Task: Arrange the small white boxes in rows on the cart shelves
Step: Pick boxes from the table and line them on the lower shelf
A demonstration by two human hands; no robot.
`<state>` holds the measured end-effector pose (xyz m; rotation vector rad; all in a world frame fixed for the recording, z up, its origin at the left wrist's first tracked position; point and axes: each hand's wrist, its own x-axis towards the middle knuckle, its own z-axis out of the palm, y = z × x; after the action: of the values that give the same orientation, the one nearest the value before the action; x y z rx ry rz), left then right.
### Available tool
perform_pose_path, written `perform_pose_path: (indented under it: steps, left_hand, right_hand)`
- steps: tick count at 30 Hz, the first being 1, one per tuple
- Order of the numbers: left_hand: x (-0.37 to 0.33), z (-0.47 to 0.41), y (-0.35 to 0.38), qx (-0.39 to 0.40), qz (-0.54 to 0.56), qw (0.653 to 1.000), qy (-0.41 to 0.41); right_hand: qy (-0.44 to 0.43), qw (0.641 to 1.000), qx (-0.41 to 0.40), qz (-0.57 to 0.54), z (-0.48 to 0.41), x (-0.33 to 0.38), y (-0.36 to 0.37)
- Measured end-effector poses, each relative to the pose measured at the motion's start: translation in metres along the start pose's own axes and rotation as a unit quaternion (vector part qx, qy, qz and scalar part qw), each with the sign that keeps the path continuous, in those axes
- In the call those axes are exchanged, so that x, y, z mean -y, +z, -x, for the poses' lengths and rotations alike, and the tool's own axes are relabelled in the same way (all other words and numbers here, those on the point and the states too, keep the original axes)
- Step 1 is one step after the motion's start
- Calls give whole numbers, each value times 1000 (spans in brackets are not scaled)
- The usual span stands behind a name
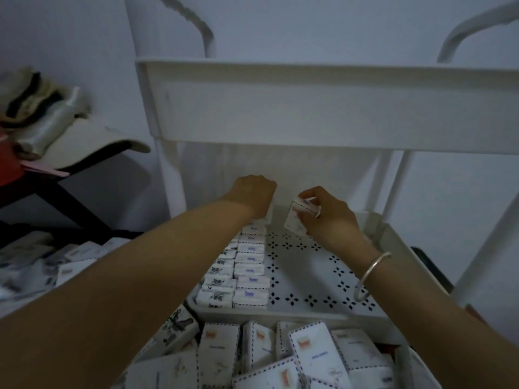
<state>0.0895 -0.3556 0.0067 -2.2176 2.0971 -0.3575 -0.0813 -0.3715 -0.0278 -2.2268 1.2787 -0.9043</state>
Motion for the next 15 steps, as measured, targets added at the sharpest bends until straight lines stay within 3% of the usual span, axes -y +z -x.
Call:
perform_pose_path:
  steps: [3,7,9,15]
  left_hand:
    - [1,4,-13,-31,21,999,-30]
    - [5,11,-29,-12,44,996,-76]
    - [7,14,-31,-14,36,995,-91]
    - [3,13,-27,-55,23,991,-117]
  right_hand:
    - [-20,993,-21,112,-7,-3,6]
    - [62,997,38,1,-35,-7,37]
    - [78,993,90,0,-49,-10,55]
    - [-35,956,217,192,-75,-15,86]
